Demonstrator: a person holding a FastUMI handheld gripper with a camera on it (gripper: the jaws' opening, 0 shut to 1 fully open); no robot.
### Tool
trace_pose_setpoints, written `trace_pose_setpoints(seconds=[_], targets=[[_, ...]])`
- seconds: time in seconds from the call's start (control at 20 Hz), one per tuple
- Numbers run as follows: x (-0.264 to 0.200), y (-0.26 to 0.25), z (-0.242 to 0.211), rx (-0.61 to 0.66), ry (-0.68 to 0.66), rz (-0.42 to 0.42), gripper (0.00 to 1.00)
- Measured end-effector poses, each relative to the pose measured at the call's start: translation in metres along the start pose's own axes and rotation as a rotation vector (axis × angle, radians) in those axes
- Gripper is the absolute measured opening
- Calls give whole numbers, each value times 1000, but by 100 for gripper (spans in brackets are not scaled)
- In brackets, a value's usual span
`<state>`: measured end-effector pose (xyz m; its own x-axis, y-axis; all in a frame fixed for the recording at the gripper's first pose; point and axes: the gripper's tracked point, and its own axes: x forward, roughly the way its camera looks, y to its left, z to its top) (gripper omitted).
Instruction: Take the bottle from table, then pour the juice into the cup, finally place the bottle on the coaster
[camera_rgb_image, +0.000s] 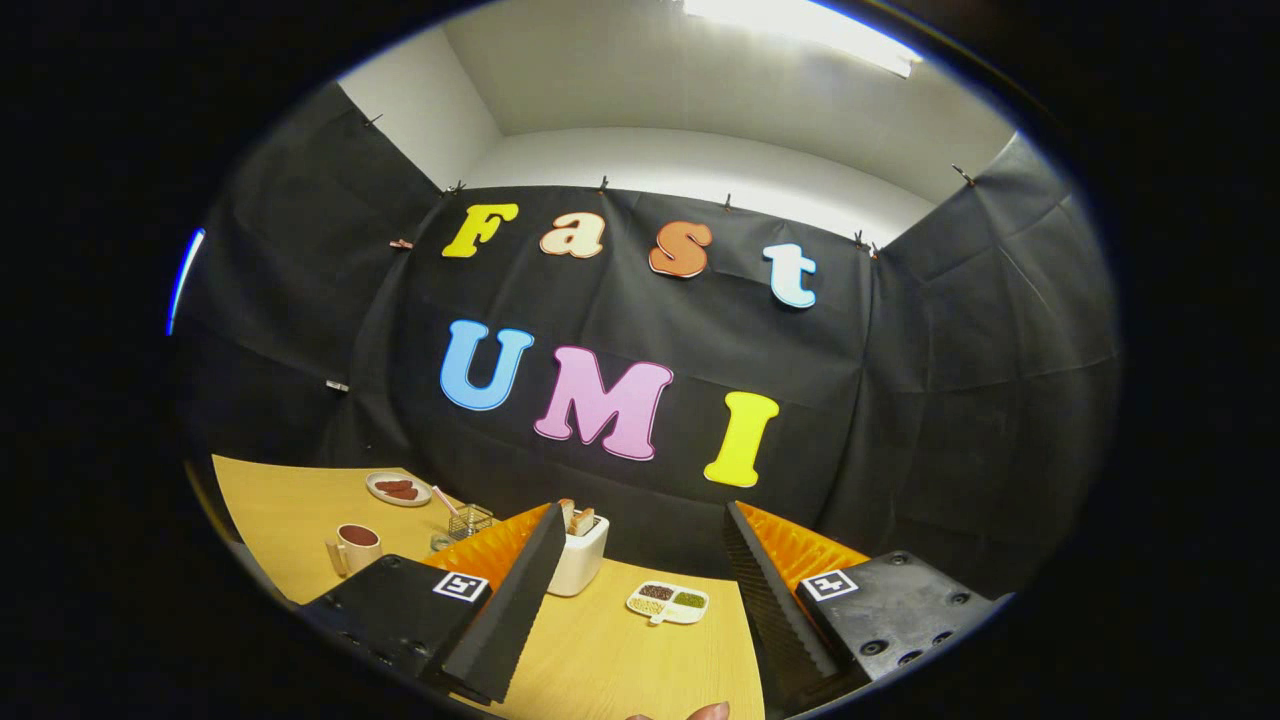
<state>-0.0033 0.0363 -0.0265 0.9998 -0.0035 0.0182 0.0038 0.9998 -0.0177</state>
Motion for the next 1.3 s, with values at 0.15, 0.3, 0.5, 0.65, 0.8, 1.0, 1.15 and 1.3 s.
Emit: trace_pose_setpoints(seconds=[0.15,0.3,0.5,0.65,0.8,1.0,1.15,1.3], targets=[[8,32,13,9,20,14,97],[16,70,22,40,23,43,97],[31,123,2,91,32,98,97],[41,157,-33,119,49,130,97],[53,179,-68,127,25,143,97],[68,204,-136,102,68,156,97],[78,221,-178,108,101,163,97],[83,238,-215,126,142,167,97]])
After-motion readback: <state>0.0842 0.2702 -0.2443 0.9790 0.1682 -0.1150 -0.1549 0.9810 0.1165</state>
